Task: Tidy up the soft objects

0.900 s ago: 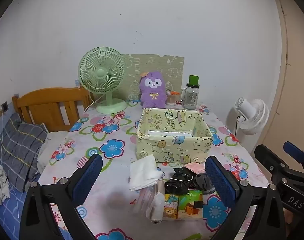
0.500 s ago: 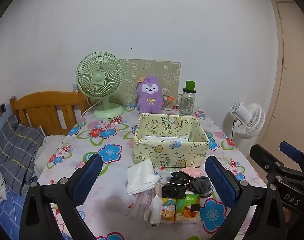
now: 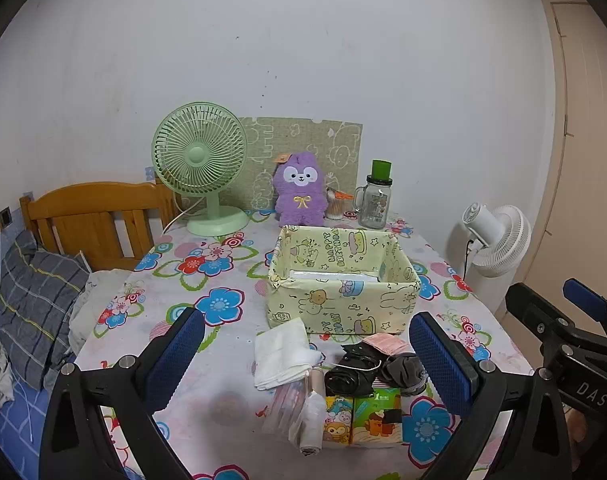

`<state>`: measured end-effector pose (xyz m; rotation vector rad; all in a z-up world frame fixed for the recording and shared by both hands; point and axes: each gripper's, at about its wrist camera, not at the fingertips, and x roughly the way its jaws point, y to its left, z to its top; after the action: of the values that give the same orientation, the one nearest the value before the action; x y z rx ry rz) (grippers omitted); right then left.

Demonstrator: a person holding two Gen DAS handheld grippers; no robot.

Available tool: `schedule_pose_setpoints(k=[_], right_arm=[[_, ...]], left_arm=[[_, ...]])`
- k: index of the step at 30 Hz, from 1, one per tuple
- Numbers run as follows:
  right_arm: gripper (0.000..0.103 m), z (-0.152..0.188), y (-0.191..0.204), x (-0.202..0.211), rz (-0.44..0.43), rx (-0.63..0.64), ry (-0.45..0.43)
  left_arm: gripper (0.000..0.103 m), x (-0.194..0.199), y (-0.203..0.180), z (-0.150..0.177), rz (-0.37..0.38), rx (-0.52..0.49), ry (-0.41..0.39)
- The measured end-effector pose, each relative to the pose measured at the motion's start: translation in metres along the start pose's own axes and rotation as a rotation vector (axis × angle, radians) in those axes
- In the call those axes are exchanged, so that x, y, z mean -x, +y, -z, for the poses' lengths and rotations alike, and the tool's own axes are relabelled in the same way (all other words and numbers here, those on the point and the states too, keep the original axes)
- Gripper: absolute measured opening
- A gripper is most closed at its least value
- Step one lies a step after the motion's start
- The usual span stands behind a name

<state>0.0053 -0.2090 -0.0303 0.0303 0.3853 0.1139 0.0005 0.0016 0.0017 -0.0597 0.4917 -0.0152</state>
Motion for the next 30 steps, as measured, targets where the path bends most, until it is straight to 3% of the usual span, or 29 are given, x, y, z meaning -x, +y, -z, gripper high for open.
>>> schedule_pose_setpoints(k=[30], right_arm=[[0.103, -0.0022, -0.0002, 0.0028, 0.003, -0.002, -0.007]], left_arm=[[0.099, 0.0006, -0.0004, 0.0011, -0.001, -0.004, -0.002]])
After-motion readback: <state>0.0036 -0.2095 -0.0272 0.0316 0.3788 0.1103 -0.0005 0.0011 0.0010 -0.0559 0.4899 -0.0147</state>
